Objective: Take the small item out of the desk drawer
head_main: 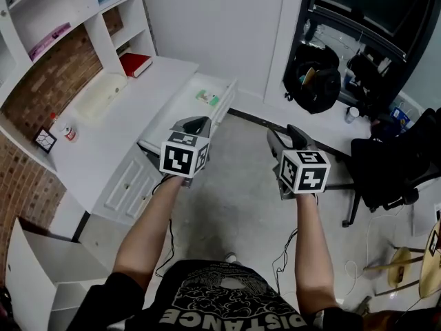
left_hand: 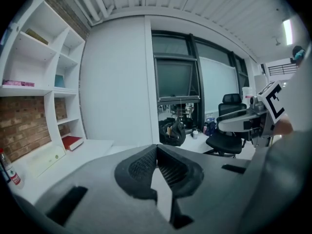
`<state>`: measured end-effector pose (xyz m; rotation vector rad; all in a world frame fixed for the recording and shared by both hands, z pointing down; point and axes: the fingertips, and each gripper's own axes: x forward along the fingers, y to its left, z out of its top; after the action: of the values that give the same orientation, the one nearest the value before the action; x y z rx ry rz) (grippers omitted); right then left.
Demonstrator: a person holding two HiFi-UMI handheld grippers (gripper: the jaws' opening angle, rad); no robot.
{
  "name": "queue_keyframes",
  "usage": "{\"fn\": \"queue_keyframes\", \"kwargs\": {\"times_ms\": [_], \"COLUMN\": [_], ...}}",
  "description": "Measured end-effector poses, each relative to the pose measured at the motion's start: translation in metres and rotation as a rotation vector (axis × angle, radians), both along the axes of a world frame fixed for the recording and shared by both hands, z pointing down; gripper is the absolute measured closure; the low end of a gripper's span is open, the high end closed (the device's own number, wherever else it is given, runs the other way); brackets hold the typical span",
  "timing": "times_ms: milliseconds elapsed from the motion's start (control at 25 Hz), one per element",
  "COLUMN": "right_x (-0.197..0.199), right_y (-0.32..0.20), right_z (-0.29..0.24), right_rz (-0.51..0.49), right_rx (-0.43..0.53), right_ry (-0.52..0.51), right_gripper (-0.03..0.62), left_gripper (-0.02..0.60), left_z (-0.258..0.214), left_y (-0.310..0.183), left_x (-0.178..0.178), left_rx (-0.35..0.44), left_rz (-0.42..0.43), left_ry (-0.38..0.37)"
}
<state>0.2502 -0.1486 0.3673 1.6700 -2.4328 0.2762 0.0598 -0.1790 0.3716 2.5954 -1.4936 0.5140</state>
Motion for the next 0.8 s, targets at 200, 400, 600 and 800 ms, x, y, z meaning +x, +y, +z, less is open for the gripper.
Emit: {"fn": "queue_keyframes", "kwargs": {"times_ms": [200,400,600,800], "right_x": [0.007,0.007,-0.004,-0.02], "right_y": [-0.017,-0.034,-0.048,-0.069], "right_z": [0.003,0.003,0.002,0.004], "right_rz": [-0.062,-0.101,-0.139,-0.179], "right_rx": [-0.011,-0.016,-0.019,-0.028], "right_ry": [0.003,0.001,-0.007,-0.017], "right_gripper": [0.301,0.261,0.23,0.207], "left_gripper": [0.575,0.575,0.575,0.575], "left_z": [0.005,0.004,0.002,0.005], "left_y": [-0.011,-0.022,-0.032,-0.048], "left_x": [0.007,0.002,-0.008,-0.023], "left_rx": [-0.007,-0.005,0.001,0.0], "left_rz": [-0.031,-0.067,-0.1,-0.13], "left_ry": [-0.025,-0.031,-0.03,-0.028]}}
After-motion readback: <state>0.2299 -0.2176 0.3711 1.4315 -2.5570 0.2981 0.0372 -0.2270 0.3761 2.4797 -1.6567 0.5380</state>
